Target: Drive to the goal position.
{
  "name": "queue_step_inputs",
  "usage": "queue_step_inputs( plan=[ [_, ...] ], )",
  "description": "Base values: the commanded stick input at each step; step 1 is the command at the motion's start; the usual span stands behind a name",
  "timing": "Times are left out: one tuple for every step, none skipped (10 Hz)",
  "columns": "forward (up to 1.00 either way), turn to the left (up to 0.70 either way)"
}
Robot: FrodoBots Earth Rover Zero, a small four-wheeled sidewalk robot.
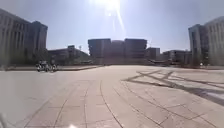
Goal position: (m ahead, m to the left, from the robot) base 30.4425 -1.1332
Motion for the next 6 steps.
queue_step_inputs(
  plan=[
    [1.0, 0.0],
    [1.0, 0.0],
    [1.0, 0.0],
    [1.0, 0.0],
    [1.0, 0.0],
    [1.0, 0.0]
  ],
)
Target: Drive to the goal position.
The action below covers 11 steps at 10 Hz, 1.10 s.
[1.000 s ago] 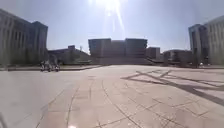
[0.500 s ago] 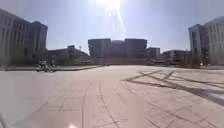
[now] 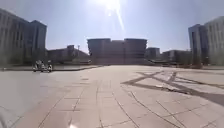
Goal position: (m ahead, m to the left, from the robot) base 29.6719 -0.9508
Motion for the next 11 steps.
queue_step_inputs(
  plan=[
    [1.0, 0.0],
    [1.0, 0.0],
    [1.0, 0.0],
    [1.0, 0.0],
    [1.0, 0.0],
    [1.0, 0.0],
    [1.0, 0.0],
    [1.0, 0.0],
    [1.0, 0.0],
    [1.0, 0.0],
    [1.0, 0.0]
  ],
)
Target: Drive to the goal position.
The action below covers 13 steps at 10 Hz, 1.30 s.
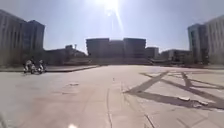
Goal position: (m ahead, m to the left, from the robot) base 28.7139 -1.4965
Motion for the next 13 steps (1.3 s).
queue_step_inputs(
  plan=[
    [1.0, 0.0],
    [1.0, 0.0],
    [1.0, -0.34],
    [1.0, -0.4],
    [1.0, -0.04],
    [1.0, 0.0],
    [1.0, 0.0],
    [1.0, 0.0],
    [1.0, 0.0],
    [1.0, 0.0],
    [1.0, 0.0],
    [1.0, 0.0],
    [1.0, 0.0]
  ],
)
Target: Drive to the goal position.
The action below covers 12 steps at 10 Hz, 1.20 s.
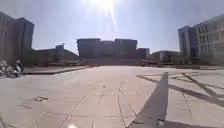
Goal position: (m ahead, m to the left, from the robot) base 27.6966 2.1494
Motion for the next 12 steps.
queue_step_inputs(
  plan=[
    [1.0, 0.0],
    [1.0, 0.0],
    [1.0, 0.0],
    [1.0, 0.0],
    [1.0, 0.0],
    [1.0, 0.0],
    [1.0, 0.0],
    [1.0, 0.0],
    [1.0, 0.0],
    [1.0, 0.0],
    [1.0, 0.0],
    [1.0, 0.0]
  ],
)
